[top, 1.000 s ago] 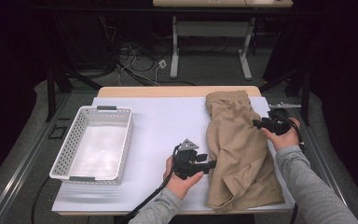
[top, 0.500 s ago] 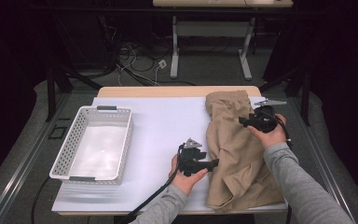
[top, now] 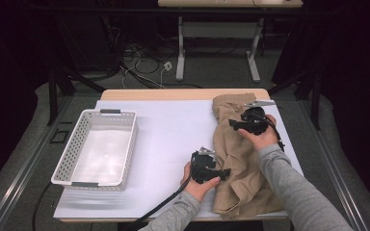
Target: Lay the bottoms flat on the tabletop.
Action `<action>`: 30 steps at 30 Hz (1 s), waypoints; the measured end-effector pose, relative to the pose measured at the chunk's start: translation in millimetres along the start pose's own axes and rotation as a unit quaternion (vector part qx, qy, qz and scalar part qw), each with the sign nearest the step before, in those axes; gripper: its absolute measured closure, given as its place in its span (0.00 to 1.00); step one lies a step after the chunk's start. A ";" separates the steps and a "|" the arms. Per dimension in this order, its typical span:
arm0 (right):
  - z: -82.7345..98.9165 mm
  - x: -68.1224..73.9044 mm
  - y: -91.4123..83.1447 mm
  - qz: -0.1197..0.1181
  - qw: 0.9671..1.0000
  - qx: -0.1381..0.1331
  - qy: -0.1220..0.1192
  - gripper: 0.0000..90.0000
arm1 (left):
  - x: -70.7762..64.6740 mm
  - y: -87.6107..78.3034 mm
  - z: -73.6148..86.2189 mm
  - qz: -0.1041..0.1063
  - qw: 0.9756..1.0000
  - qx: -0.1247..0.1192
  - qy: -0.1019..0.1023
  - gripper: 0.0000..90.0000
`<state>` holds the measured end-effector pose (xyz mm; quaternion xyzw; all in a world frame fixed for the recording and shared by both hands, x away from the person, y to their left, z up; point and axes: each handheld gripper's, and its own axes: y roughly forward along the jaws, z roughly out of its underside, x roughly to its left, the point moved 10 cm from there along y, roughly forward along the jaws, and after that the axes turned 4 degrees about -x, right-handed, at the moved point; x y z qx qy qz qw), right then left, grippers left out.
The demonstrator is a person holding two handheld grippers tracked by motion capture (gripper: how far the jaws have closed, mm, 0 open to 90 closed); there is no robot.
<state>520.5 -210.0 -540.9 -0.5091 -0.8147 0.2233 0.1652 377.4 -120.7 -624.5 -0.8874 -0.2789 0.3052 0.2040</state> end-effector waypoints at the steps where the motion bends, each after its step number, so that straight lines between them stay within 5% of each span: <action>1: 1.5 1.3 2.7 -0.001 1.000 0.008 -0.007 0.45 | -0.3 0.6 0.3 0.001 1.000 -0.004 -0.002 0.38; 6: 4.3 7.7 14.9 -0.003 0.999 0.033 -0.024 0.43 | -5.6 2.2 3.8 0.016 1.000 -0.001 -0.009 0.53; 11: 3.0 12.4 26.0 0.000 0.999 0.041 -0.030 0.41 | -12.4 7.0 8.3 0.033 0.999 0.005 -0.020 0.80; 14: 8.6 18.7 34.2 -0.012 0.998 0.055 -0.014 0.41 | -13.6 7.1 8.8 0.040 0.999 0.010 -0.027 0.90; 23: 27.4 23.2 60.2 0.017 0.995 0.093 -0.032 0.18 | -29.8 -2.3 5.9 0.051 0.999 -0.003 -0.001 0.95; 30: 46.0 23.1 75.4 0.025 0.990 0.133 -0.036 0.17 | -35.1 -4.5 6.5 0.054 0.999 -0.006 0.004 0.95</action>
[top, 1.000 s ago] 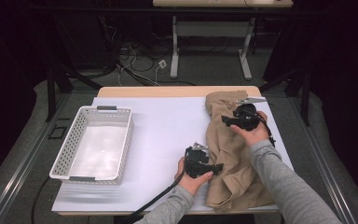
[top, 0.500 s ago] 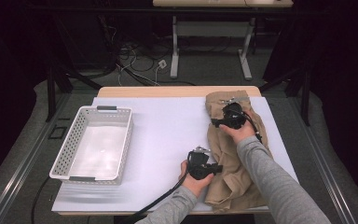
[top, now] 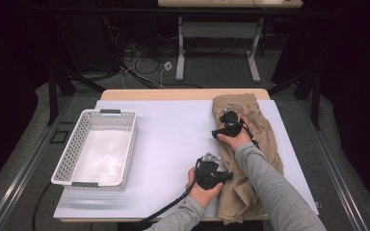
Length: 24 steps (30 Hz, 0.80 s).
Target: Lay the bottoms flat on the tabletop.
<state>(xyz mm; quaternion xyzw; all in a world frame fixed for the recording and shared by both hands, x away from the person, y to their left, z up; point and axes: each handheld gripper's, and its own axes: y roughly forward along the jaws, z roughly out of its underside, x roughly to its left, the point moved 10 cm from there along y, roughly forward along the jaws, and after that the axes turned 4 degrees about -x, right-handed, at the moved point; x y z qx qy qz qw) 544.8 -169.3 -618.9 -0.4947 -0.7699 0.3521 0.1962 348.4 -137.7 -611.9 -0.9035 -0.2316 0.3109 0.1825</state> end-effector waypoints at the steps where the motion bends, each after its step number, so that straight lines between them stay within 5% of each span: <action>1: 1.0 0.4 1.9 0.003 1.000 0.003 0.003 0.17 | 0.3 -0.1 0.0 0.000 1.000 0.001 0.000 0.95; 10: 5.8 -1.6 11.1 0.009 1.000 0.011 -0.007 0.21 | 1.9 0.4 1.3 0.000 1.000 0.004 0.002 0.95; 15: 4.6 -5.7 9.6 -0.010 1.000 0.000 0.006 0.46 | 1.4 0.1 0.9 0.001 1.000 0.005 -0.002 0.95; 24: 4.9 -7.5 5.6 0.001 1.000 0.006 0.008 0.89 | 2.9 -0.8 -0.1 -0.002 1.000 0.004 -0.004 0.96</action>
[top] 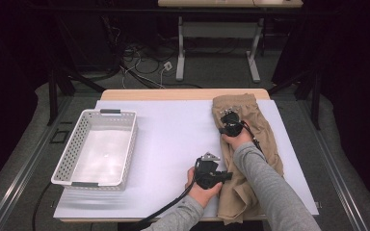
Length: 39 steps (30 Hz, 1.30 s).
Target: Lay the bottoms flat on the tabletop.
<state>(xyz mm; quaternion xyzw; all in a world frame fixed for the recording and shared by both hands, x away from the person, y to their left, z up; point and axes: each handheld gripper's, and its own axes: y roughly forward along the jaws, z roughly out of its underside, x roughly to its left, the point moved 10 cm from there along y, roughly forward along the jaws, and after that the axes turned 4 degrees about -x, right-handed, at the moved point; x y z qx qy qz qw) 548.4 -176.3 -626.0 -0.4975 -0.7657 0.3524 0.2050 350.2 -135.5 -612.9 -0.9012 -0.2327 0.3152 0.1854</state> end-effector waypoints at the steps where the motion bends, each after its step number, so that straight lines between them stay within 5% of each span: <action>1: -0.4 -0.7 0.1 0.003 1.000 0.000 0.003 0.92 | 0.4 -0.4 -0.5 0.002 1.000 -0.001 0.000 0.96; 6: -3.6 -1.3 -1.0 0.005 1.000 -0.004 0.011 0.97 | 3.0 -4.5 -3.3 -0.001 1.000 -0.003 -0.004 0.96; 11: -17.4 7.5 -2.1 0.009 1.000 -0.016 -0.011 0.97 | 9.2 -14.1 -8.0 -0.006 1.000 -0.008 -0.003 0.96; 20: -52.1 52.1 7.5 -0.015 0.999 -0.033 -0.023 0.97 | 32.7 -48.2 -12.1 -0.029 0.999 -0.021 -0.015 0.96; 29: -85.8 102.6 19.1 -0.045 0.998 -0.046 -0.016 0.97 | 68.9 -103.6 -7.6 -0.070 0.996 -0.036 -0.034 0.96; 34: -100.0 120.3 24.0 -0.053 0.997 -0.053 -0.017 0.97 | 84.0 -129.7 -6.9 -0.098 0.993 -0.048 -0.035 0.96; 39: -105.1 128.9 25.9 -0.052 0.996 -0.065 -0.029 0.91 | 90.3 -137.8 -3.4 -0.106 0.992 -0.049 -0.041 0.95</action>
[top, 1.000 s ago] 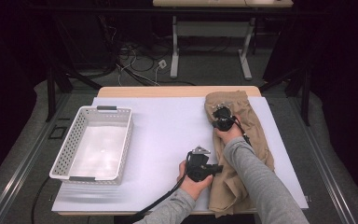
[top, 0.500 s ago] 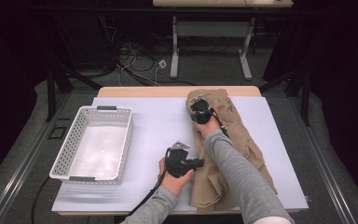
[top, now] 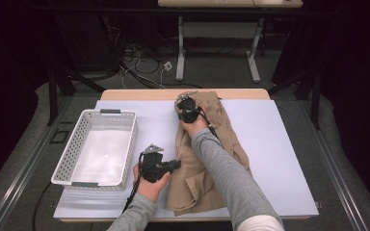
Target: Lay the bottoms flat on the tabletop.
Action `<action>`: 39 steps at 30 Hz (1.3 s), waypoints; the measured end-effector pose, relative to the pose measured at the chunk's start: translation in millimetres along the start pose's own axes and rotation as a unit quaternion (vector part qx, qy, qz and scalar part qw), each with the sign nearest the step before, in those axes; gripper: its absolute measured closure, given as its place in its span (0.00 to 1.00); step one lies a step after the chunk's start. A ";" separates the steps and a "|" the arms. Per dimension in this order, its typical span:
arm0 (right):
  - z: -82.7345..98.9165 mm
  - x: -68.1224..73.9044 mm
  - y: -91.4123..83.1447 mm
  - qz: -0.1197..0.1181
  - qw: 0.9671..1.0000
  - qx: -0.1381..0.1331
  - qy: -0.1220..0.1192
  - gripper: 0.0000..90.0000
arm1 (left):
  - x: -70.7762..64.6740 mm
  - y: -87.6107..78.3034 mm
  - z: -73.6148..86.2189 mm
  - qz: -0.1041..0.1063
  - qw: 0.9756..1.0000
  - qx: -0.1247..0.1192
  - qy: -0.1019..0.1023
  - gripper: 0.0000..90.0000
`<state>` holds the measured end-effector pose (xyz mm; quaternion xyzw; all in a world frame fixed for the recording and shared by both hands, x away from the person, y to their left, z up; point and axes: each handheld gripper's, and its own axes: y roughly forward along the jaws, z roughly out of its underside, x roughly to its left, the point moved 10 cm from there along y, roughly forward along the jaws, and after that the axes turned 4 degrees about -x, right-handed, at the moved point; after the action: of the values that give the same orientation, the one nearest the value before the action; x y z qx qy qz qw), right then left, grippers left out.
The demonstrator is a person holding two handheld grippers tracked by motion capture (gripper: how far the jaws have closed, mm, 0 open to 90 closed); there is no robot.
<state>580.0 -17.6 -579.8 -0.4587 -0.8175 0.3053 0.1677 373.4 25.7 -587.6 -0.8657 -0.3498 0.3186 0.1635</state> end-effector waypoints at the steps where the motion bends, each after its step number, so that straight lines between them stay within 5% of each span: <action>1: 0.3 0.5 0.0 -0.001 1.000 -0.001 -0.001 0.85 | 0.2 -0.3 1.3 -0.005 1.000 0.001 0.003 0.95; 5: -3.3 -1.3 -8.3 -0.008 1.000 -0.016 0.004 0.64 | -2.4 -2.1 4.3 -0.014 1.000 -0.002 0.023 0.83; 10: -10.2 -9.5 -31.2 -0.015 0.999 -0.045 0.013 0.55 | -5.9 -6.7 5.3 -0.019 0.999 -0.012 0.038 0.70; 23: 15.9 -14.5 -88.1 -0.052 0.997 -0.061 -0.005 0.51 | -5.9 -26.0 7.4 -0.037 0.997 -0.034 0.065 0.50; 29: 34.6 -13.3 -106.9 -0.061 0.996 -0.058 -0.026 0.50 | 0.8 -30.8 8.5 -0.043 0.997 -0.039 0.057 0.49; 39: 67.8 -5.0 -125.2 -0.082 0.995 -0.057 -0.022 0.49 | 1.6 -37.6 9.9 -0.040 0.997 -0.037 0.053 0.46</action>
<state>464.0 -94.5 -549.3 -0.3918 -0.8720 0.2538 0.1475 348.8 53.8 -576.7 -0.8721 -0.3864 0.2522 0.1628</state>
